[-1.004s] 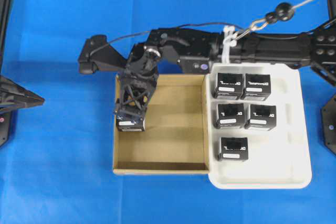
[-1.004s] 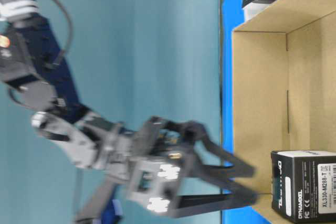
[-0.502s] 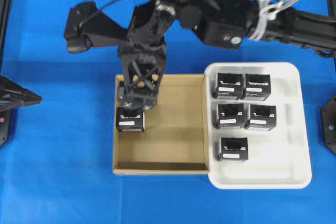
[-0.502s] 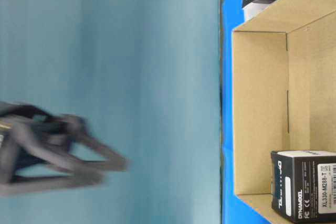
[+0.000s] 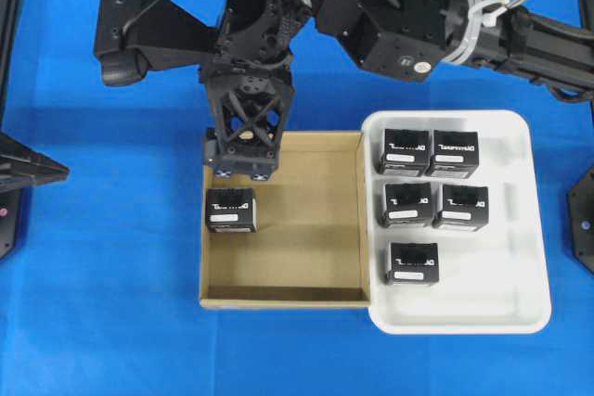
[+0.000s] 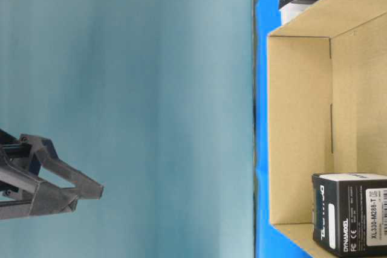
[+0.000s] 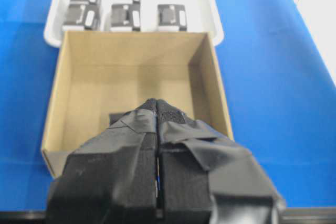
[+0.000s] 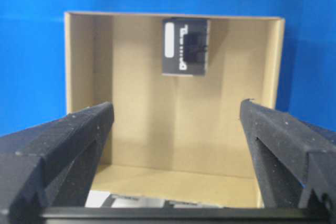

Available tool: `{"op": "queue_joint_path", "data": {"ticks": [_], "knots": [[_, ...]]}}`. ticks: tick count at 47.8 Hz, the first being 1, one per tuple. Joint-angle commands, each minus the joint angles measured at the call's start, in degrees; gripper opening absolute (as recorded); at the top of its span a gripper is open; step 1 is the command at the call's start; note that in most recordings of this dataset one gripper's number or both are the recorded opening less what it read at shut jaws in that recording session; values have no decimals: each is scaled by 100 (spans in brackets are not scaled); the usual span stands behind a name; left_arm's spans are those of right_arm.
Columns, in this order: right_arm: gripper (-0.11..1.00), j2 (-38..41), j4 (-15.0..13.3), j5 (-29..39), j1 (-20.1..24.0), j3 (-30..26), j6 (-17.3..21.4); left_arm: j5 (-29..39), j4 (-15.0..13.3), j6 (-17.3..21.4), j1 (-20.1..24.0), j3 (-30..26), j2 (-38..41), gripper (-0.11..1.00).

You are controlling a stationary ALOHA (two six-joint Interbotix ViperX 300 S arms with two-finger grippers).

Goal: Pick the box from inside the cardboard box.

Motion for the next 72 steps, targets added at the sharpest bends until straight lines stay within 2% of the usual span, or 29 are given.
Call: {"op": "queue_joint_path", "data": {"ticks": [1,7,18,33,41,72], "knots": [[100,-18,-70,-53,44,62,0,35,9,0,0,-167,44,-7],[100,62,-229,-316,141,483,-26,44,9,0,0,-167,35,-7],[100,88,-536,-1380,369,1477,-18,44,18,-18,-18,-176,35,-7],[100,123,-562,-2101,527,2540,0,44,9,-18,-62,-167,44,-7],[100,255,-562,-2408,606,2628,9,44,9,-70,-79,-167,35,-7],[100,677,-624,-2883,545,2558,9,44,9,-141,-88,-176,35,-7]]}}
